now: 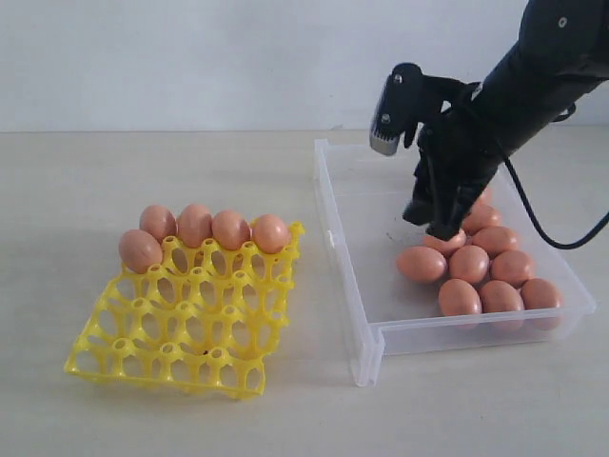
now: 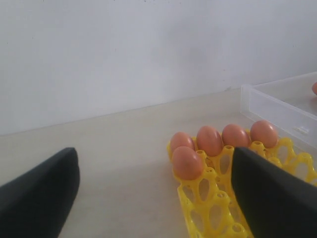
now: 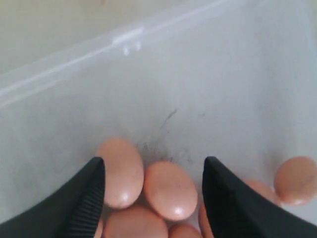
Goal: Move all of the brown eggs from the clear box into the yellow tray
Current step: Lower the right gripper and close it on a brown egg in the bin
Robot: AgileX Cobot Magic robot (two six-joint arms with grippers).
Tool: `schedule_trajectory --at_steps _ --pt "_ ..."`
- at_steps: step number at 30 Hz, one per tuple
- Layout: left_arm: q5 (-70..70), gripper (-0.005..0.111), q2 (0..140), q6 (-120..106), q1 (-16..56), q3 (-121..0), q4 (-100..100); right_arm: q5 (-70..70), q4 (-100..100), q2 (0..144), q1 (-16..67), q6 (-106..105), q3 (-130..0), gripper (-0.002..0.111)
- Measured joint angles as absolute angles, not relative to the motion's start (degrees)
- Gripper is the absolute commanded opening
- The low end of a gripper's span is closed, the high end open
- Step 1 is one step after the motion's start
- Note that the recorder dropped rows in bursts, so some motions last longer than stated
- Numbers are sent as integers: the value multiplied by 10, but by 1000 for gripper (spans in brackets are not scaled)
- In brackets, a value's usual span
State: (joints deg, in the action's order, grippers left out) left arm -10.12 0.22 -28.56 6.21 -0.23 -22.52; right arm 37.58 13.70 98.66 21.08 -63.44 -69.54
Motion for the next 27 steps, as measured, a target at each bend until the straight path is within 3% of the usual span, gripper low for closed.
schedule_trajectory --at_steps 14,27 --pt "-101 78 2 -286 62 -2 -225 457 172 1064 217 -748 -696 53" --pt "-101 78 2 -286 62 -2 -225 408 109 1095 217 -658 -696 53"
